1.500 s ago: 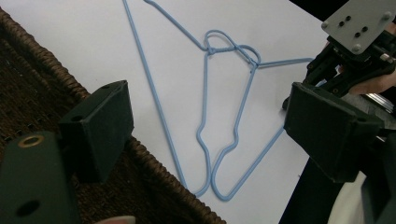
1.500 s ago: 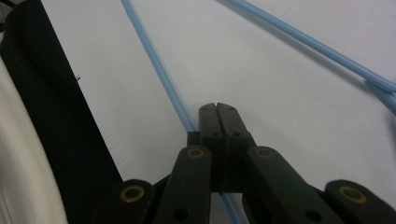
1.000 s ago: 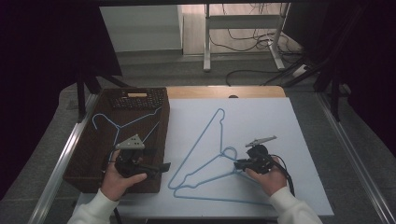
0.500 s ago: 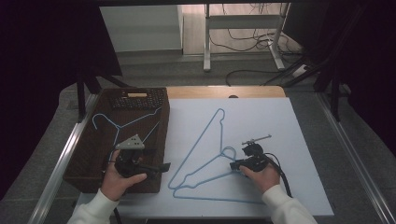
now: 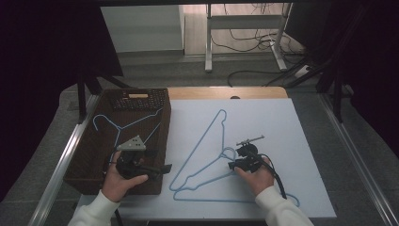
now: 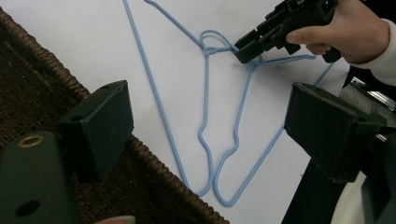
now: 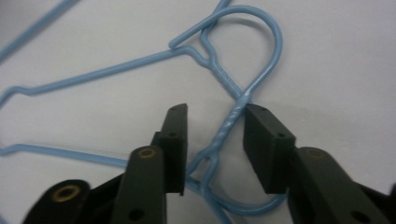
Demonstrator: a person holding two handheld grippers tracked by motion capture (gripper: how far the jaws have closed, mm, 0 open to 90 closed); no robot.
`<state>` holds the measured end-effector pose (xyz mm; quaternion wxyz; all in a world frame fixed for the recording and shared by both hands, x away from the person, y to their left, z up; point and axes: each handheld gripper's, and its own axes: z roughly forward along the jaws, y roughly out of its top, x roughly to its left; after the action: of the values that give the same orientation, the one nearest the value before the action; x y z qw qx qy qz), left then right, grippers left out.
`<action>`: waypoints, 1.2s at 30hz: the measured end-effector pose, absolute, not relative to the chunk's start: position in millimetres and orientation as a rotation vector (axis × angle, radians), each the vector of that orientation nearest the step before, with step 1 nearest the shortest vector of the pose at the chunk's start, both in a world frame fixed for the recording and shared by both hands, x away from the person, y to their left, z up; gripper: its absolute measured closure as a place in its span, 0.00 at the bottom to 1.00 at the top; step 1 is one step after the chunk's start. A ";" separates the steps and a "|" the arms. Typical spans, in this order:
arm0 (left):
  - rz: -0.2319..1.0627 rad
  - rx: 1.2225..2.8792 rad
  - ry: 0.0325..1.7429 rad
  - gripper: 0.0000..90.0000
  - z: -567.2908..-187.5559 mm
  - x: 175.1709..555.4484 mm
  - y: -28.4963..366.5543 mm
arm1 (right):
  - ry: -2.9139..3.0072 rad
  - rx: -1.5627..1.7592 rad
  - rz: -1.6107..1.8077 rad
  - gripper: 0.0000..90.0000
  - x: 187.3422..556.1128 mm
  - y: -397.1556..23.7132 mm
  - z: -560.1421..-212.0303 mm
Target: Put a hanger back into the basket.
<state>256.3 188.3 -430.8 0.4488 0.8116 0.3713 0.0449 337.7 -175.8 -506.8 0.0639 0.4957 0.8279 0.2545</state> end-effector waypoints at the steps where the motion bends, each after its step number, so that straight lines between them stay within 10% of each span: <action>1: 0.112 2.007 0.919 0.17 -430.7 256.4 188.7 | 2.497 1.484 0.756 0.75 337.0 -175.0 -506.9; 36: 0.114 2.031 0.891 0.18 -425.9 251.3 174.2 | 2.448 1.467 0.927 0.95 333.5 -186.9 -492.0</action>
<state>251.3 174.2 -425.9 0.4444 0.8192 0.3596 0.0460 333.5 -186.9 -492.0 0.0705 0.4878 0.8137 0.3082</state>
